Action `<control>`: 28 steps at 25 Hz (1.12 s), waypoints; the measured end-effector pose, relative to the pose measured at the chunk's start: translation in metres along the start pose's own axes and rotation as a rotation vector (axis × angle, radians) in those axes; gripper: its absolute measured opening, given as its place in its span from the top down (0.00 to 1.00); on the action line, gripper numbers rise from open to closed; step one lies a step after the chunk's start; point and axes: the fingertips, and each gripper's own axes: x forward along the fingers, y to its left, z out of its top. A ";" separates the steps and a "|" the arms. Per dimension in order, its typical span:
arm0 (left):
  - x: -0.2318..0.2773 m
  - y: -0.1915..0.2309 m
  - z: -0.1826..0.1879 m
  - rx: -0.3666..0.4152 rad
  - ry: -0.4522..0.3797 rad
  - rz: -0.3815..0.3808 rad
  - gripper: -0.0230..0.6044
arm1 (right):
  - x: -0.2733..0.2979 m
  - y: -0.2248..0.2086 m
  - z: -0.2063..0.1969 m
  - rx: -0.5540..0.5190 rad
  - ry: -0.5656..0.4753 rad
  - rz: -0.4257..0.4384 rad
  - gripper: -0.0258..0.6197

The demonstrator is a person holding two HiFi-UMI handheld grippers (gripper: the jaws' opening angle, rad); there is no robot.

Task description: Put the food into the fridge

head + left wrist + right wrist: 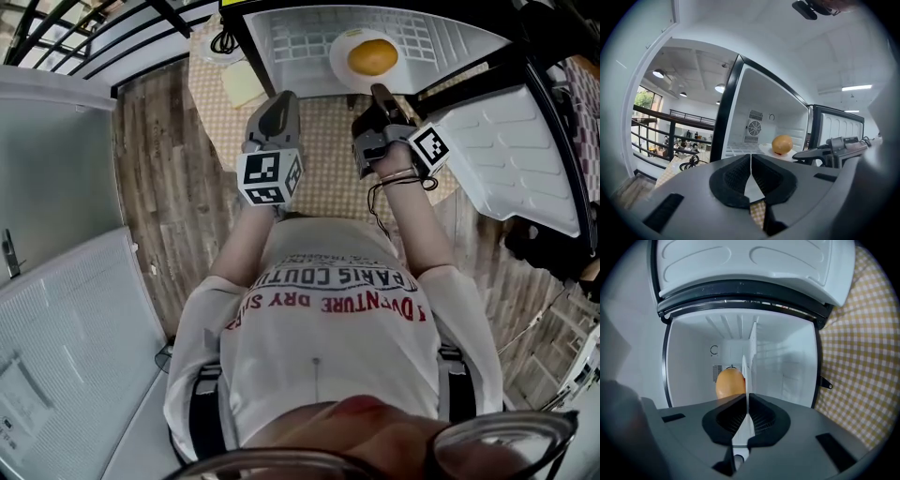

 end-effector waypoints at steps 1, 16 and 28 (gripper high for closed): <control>0.003 0.001 -0.001 -0.001 0.003 -0.005 0.92 | 0.006 -0.001 0.003 -0.001 -0.008 -0.004 0.91; 0.033 0.002 -0.016 -0.008 0.039 -0.057 0.92 | 0.068 -0.002 0.021 0.031 -0.047 -0.052 0.91; 0.045 0.005 -0.019 -0.003 0.045 -0.056 0.92 | 0.076 0.001 0.019 -0.012 -0.002 -0.015 0.81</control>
